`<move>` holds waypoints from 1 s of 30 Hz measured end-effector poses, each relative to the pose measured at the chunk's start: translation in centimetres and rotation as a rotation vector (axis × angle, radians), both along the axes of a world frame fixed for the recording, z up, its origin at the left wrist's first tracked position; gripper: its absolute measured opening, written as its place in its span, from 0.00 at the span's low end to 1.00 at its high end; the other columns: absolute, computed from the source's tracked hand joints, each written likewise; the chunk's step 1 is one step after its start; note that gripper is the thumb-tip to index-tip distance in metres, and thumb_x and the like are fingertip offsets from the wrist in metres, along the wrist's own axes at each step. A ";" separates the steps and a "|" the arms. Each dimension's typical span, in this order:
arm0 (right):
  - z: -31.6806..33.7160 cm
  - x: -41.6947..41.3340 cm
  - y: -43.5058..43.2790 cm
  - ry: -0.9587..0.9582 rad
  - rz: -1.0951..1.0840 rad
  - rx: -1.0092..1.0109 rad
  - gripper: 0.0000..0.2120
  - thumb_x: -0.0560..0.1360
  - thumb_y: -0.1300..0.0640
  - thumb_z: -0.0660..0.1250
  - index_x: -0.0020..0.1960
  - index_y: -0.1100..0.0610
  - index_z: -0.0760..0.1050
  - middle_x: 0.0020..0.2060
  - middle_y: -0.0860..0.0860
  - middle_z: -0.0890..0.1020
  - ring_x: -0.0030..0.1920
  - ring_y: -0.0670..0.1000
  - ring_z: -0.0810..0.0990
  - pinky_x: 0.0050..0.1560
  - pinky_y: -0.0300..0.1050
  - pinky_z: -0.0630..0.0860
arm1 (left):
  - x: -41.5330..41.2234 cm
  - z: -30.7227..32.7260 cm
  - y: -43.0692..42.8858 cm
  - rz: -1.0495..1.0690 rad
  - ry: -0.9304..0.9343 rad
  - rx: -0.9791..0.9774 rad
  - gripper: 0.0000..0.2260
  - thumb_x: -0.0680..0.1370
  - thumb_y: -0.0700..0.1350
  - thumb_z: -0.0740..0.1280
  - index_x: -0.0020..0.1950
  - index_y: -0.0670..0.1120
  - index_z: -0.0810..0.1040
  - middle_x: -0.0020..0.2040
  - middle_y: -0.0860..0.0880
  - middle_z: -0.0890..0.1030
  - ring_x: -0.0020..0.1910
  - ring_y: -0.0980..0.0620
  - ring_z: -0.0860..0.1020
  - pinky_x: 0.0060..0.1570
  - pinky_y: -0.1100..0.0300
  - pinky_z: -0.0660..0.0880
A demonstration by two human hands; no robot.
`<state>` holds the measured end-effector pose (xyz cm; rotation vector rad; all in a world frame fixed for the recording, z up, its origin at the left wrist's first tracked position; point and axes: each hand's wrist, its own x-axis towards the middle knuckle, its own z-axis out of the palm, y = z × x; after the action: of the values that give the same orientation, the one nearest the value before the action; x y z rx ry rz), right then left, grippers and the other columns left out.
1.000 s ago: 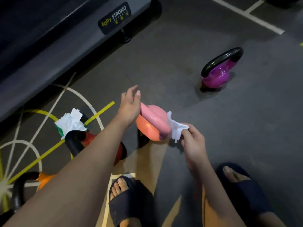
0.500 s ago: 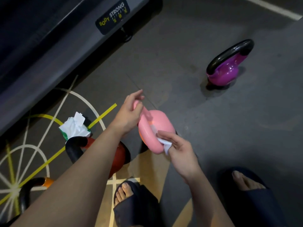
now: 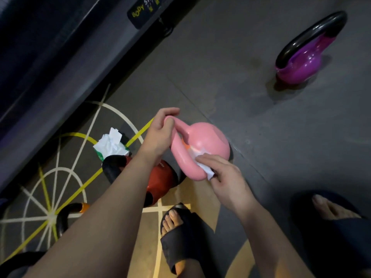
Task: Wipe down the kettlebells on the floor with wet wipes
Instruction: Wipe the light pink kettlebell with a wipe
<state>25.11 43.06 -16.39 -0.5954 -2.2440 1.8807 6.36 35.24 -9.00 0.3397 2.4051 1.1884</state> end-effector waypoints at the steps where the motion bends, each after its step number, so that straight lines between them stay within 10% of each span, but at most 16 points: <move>1: -0.2 0.0 0.0 0.002 0.000 0.023 0.33 0.66 0.78 0.60 0.65 0.57 0.81 0.63 0.47 0.81 0.66 0.42 0.75 0.70 0.31 0.65 | 0.0 -0.1 0.2 -0.003 0.000 0.001 0.15 0.84 0.35 0.56 0.66 0.43 0.77 0.42 0.58 0.82 0.34 0.68 0.75 0.36 0.71 0.72; 10: -0.5 -0.6 -0.8 0.060 0.005 0.204 0.28 0.64 0.69 0.61 0.62 0.55 0.81 0.58 0.48 0.83 0.63 0.53 0.78 0.64 0.57 0.74 | -0.4 -0.2 0.0 -0.005 0.014 -0.002 0.15 0.83 0.36 0.56 0.64 0.44 0.78 0.61 0.51 0.80 0.44 0.70 0.77 0.45 0.73 0.73; 19: 0.7 -0.3 -2.8 -0.031 -0.001 -0.062 0.27 0.75 0.68 0.61 0.68 0.47 0.77 0.64 0.41 0.80 0.67 0.49 0.76 0.69 0.53 0.73 | -0.5 -0.2 -0.5 0.012 0.025 -0.024 0.14 0.82 0.38 0.57 0.61 0.47 0.79 0.57 0.53 0.81 0.43 0.69 0.77 0.44 0.73 0.73; 24: 1.4 1.2 -2.3 -0.079 -0.016 0.122 0.40 0.68 0.71 0.54 0.72 0.42 0.73 0.67 0.30 0.71 0.72 0.33 0.67 0.75 0.49 0.58 | -0.5 0.0 0.0 0.012 0.015 -0.054 0.15 0.82 0.38 0.56 0.61 0.46 0.78 0.51 0.53 0.80 0.36 0.67 0.76 0.39 0.69 0.73; 30: 1.0 1.3 -2.2 -0.047 -0.082 0.131 0.39 0.67 0.69 0.51 0.74 0.46 0.73 0.73 0.41 0.74 0.76 0.39 0.65 0.78 0.53 0.59 | 0.1 0.3 1.1 0.026 0.000 -0.047 0.15 0.74 0.47 0.56 0.55 0.52 0.79 0.47 0.51 0.80 0.37 0.59 0.76 0.39 0.60 0.73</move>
<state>26.44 40.87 -15.35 -0.7056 -2.3127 1.6833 6.49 36.37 -8.69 0.2951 2.4400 1.1413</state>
